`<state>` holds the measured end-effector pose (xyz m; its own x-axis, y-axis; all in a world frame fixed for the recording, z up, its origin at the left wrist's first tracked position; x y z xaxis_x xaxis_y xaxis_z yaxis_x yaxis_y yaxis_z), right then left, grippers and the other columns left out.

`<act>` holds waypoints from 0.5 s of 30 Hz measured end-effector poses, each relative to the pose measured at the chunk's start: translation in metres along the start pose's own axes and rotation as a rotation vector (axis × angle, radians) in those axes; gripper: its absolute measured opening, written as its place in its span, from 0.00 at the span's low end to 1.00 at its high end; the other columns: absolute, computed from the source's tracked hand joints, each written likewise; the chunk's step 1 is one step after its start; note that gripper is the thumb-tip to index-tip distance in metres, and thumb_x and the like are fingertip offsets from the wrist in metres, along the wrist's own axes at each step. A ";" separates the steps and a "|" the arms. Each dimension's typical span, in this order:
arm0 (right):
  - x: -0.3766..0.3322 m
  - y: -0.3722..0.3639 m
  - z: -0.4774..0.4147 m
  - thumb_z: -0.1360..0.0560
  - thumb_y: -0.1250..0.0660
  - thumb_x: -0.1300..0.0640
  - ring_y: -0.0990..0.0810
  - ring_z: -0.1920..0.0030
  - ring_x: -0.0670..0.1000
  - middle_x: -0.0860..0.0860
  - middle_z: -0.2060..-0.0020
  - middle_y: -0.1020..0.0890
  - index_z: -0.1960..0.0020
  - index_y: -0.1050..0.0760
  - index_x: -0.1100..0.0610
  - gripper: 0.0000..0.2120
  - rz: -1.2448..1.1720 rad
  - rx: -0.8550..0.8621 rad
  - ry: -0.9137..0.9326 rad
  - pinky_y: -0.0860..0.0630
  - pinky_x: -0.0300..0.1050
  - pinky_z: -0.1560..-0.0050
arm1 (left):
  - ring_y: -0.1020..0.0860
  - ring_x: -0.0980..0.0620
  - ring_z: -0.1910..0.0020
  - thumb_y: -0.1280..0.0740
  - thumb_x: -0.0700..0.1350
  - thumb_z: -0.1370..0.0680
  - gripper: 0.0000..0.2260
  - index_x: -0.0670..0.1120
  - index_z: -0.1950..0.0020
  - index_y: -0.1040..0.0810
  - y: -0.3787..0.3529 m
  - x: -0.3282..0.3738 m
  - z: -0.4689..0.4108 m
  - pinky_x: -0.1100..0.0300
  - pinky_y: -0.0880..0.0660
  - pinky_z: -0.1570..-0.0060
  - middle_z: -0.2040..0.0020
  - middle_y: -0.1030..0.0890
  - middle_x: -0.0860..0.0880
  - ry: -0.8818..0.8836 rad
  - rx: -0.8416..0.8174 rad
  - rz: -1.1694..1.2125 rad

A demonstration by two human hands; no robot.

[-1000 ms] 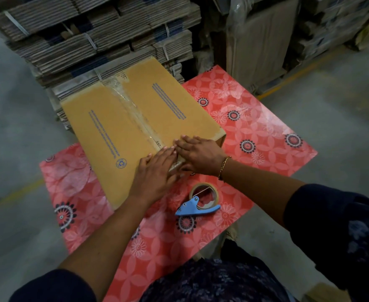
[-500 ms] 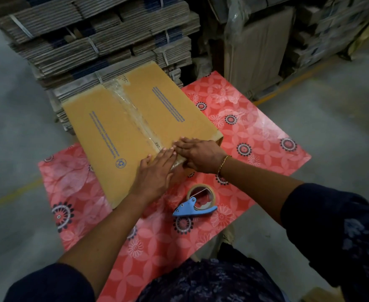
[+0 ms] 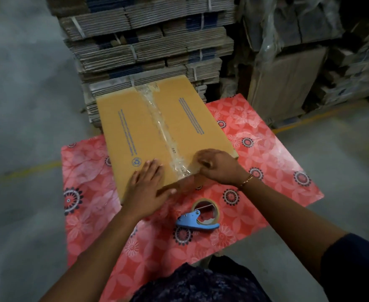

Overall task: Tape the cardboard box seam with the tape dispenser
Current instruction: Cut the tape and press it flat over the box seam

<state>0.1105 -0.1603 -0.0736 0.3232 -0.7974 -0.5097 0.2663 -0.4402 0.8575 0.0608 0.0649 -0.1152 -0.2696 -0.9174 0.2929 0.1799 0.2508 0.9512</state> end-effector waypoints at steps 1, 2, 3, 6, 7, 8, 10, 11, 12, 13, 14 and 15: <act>0.008 0.011 0.000 0.33 0.38 0.44 0.21 0.37 0.60 0.59 0.37 0.19 0.40 0.19 0.61 0.29 -0.031 0.081 -0.033 0.24 0.55 0.38 | 0.48 0.46 0.18 0.48 0.71 0.25 0.38 0.51 0.21 0.38 0.008 -0.012 0.009 0.43 0.49 0.24 0.17 0.45 0.49 0.084 0.088 0.048; 0.019 0.023 0.000 0.32 0.37 0.45 0.21 0.38 0.60 0.58 0.36 0.19 0.39 0.20 0.59 0.28 -0.073 0.165 -0.087 0.24 0.54 0.38 | 0.45 0.43 0.19 0.47 0.70 0.25 0.37 0.49 0.23 0.35 0.014 -0.027 0.019 0.41 0.46 0.25 0.18 0.41 0.46 0.182 0.185 0.093; 0.032 0.033 0.001 0.31 0.36 0.47 0.21 0.38 0.59 0.57 0.36 0.20 0.37 0.21 0.58 0.26 -0.117 0.249 -0.156 0.24 0.54 0.39 | 0.42 0.41 0.20 0.46 0.68 0.25 0.37 0.47 0.24 0.34 0.019 -0.042 0.029 0.39 0.44 0.26 0.19 0.39 0.44 0.295 0.277 0.143; 0.076 0.043 -0.001 0.30 0.33 0.45 0.23 0.36 0.58 0.57 0.33 0.23 0.30 0.27 0.58 0.31 -0.290 0.330 -0.388 0.25 0.55 0.38 | 0.40 0.39 0.20 0.39 0.66 0.24 0.39 0.44 0.20 0.39 0.006 -0.085 0.050 0.40 0.41 0.25 0.19 0.40 0.40 0.652 0.342 0.450; 0.091 0.037 -0.003 0.31 0.32 0.40 0.24 0.35 0.58 0.57 0.31 0.24 0.28 0.29 0.57 0.35 -0.368 0.278 -0.458 0.26 0.57 0.36 | 0.38 0.41 0.21 0.37 0.67 0.25 0.40 0.46 0.20 0.40 -0.004 -0.091 0.052 0.42 0.39 0.25 0.20 0.37 0.41 0.731 0.306 0.623; 0.102 0.028 -0.005 0.33 0.31 0.35 0.24 0.35 0.57 0.55 0.31 0.24 0.28 0.31 0.55 0.40 -0.457 0.218 -0.501 0.26 0.58 0.35 | 0.33 0.42 0.24 0.37 0.69 0.27 0.40 0.49 0.21 0.39 -0.012 -0.091 0.051 0.43 0.35 0.27 0.22 0.32 0.43 0.781 0.281 0.803; 0.115 0.008 -0.011 0.35 0.28 0.30 0.20 0.40 0.54 0.52 0.35 0.21 0.28 0.31 0.52 0.43 -0.603 0.109 -0.553 0.22 0.57 0.41 | 0.25 0.43 0.31 0.37 0.71 0.31 0.39 0.52 0.25 0.32 -0.023 -0.088 0.049 0.46 0.29 0.32 0.30 0.23 0.47 0.874 0.307 1.074; 0.115 0.003 -0.012 0.32 0.27 0.34 0.19 0.45 0.52 0.52 0.37 0.20 0.29 0.32 0.53 0.39 -0.654 0.077 -0.562 0.20 0.52 0.47 | 0.23 0.43 0.33 0.36 0.71 0.31 0.38 0.53 0.27 0.29 -0.025 -0.088 0.048 0.46 0.28 0.33 0.32 0.22 0.47 0.915 0.343 1.138; 0.113 0.000 -0.014 0.28 0.26 0.40 0.19 0.49 0.49 0.51 0.40 0.20 0.29 0.31 0.55 0.33 -0.696 0.066 -0.564 0.20 0.44 0.54 | 0.22 0.43 0.35 0.35 0.72 0.32 0.37 0.54 0.27 0.28 -0.027 -0.088 0.048 0.45 0.27 0.33 0.33 0.21 0.48 0.954 0.372 1.166; 0.112 0.000 -0.016 0.25 0.27 0.47 0.19 0.53 0.47 0.51 0.44 0.19 0.30 0.31 0.57 0.28 -0.736 0.067 -0.563 0.22 0.39 0.60 | 0.22 0.44 0.36 0.34 0.72 0.32 0.37 0.54 0.28 0.27 -0.029 -0.087 0.048 0.44 0.26 0.34 0.33 0.20 0.48 0.980 0.402 1.176; 0.112 0.000 -0.018 0.23 0.28 0.52 0.20 0.55 0.45 0.51 0.47 0.19 0.32 0.30 0.58 0.23 -0.769 0.077 -0.551 0.23 0.35 0.64 | 0.20 0.44 0.38 0.34 0.72 0.32 0.36 0.54 0.29 0.26 -0.028 -0.086 0.048 0.43 0.25 0.35 0.35 0.19 0.49 0.992 0.428 1.179; 0.113 0.000 -0.018 0.23 0.28 0.55 0.20 0.55 0.44 0.50 0.49 0.18 0.33 0.29 0.59 0.21 -0.798 0.075 -0.540 0.23 0.33 0.65 | 0.19 0.45 0.39 0.34 0.71 0.32 0.34 0.54 0.30 0.24 -0.028 -0.085 0.048 0.44 0.24 0.37 0.37 0.18 0.49 0.983 0.452 1.181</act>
<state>0.1637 -0.2427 -0.1320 -0.3938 -0.3265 -0.8592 0.1619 -0.9448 0.2848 0.0337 0.1505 -0.1621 0.5284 0.0595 0.8469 -0.4937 0.8331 0.2494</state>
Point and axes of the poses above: each hand's wrist, its own z-axis away from the middle knuckle, its own y-axis out of the back of the hand, x = y × z, the point moved 7 cm from there along -z, towards the middle knuckle
